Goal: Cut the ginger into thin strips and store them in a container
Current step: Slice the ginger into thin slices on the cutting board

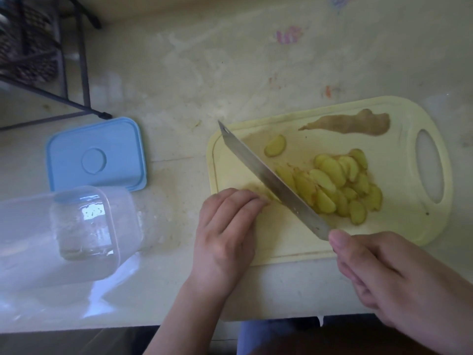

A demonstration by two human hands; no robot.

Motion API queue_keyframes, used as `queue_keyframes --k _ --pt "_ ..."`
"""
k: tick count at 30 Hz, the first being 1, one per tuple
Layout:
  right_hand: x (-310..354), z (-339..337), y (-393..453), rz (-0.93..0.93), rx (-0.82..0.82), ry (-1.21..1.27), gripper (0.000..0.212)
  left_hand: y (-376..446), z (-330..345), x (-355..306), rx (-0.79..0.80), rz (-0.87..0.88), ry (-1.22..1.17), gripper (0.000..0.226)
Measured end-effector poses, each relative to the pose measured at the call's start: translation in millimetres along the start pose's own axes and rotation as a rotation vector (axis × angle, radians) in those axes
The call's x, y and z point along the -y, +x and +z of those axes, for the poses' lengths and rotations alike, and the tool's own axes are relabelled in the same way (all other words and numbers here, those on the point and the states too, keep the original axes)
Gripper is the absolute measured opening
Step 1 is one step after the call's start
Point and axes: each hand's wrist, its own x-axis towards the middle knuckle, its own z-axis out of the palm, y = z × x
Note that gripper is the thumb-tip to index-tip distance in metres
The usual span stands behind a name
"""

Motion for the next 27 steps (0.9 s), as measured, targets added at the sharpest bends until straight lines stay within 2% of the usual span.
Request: queue_keyframes --k 4,7,11,15,19,24,27 --pt "-1.4 0.1 0.2 0.016 0.015 0.046 0.08 6.0 1.2 3.1 0.049 -0.053 -0.002 0.031" --pt "-1.0 0.7 -2.0 0.027 0.01 0.05 0.092 3.0 -5.4 -0.4 0.065 -0.082 -0.005 0.02" --pt "-2.6 5.7 -0.9 0.009 0.009 0.033 0.105 0.3 -14.2 -14.1 0.12 -0.189 0.005 0.029" --pt "-5.4 13.2 1.6 0.012 0.004 0.036 0.108 8.8 -21.0 -26.2 0.209 -0.28 0.01 0.032" --pt "-7.4 19.0 6.0 0.004 0.006 0.068 0.105 13.8 -24.0 -31.2 0.218 -0.388 -0.011 0.037" --pt "-10.3 19.4 6.6 0.017 0.025 0.088 0.103 9.7 -18.3 -38.2 0.276 -0.399 -0.043 0.031" --pt "-10.0 13.2 7.7 0.015 0.053 0.103 0.098 5.0 -23.2 -31.9 0.271 -0.311 -0.043 0.036"
